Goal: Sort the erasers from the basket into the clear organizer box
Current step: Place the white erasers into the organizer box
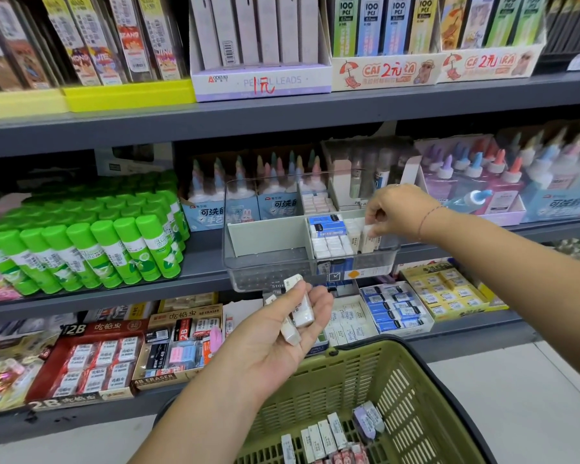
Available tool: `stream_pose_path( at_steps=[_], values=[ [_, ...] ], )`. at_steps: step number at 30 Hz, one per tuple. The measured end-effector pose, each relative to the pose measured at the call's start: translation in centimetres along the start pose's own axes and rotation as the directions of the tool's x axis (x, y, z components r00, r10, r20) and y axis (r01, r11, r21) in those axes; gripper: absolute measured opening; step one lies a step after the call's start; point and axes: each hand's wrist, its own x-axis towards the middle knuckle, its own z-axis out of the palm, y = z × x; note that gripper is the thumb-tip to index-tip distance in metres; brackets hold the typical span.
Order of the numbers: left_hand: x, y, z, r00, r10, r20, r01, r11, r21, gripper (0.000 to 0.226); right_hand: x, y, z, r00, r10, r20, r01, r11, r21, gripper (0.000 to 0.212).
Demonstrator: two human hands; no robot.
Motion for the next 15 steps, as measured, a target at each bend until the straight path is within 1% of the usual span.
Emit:
stream_pose_path(
  at_steps=[4,7,10,13,15],
  values=[
    [0.0,0.0,0.0,1.0,-0.008,0.01,0.008,1.0,0.01,0.039,0.1,0.0,0.7,0.999,0.003,-0.052,-0.005,0.999,-0.037,0.021],
    [0.0,-0.1,0.0,0.999,-0.023,0.024,0.023,1.0,-0.001,0.04,-0.2,-0.2,1.1,0.997,-0.005,-0.081,0.001,0.998,-0.058,0.021],
    [0.0,-0.4,0.2,0.999,-0.032,0.038,0.033,0.999,-0.01,0.035,-0.5,-0.5,1.4,0.996,0.015,-0.094,-0.02,0.998,-0.057,0.022],
    [-0.2,-0.7,0.3,0.999,-0.025,0.03,0.024,0.999,0.039,0.031,-0.7,-0.8,1.1,0.995,0.031,-0.091,-0.04,0.994,-0.097,0.02],
    [-0.3,-0.7,0.3,1.0,-0.012,0.018,0.011,0.997,0.075,0.035,-1.3,-1.3,0.7,0.993,0.044,-0.111,-0.057,0.991,-0.122,0.026]
  ],
)
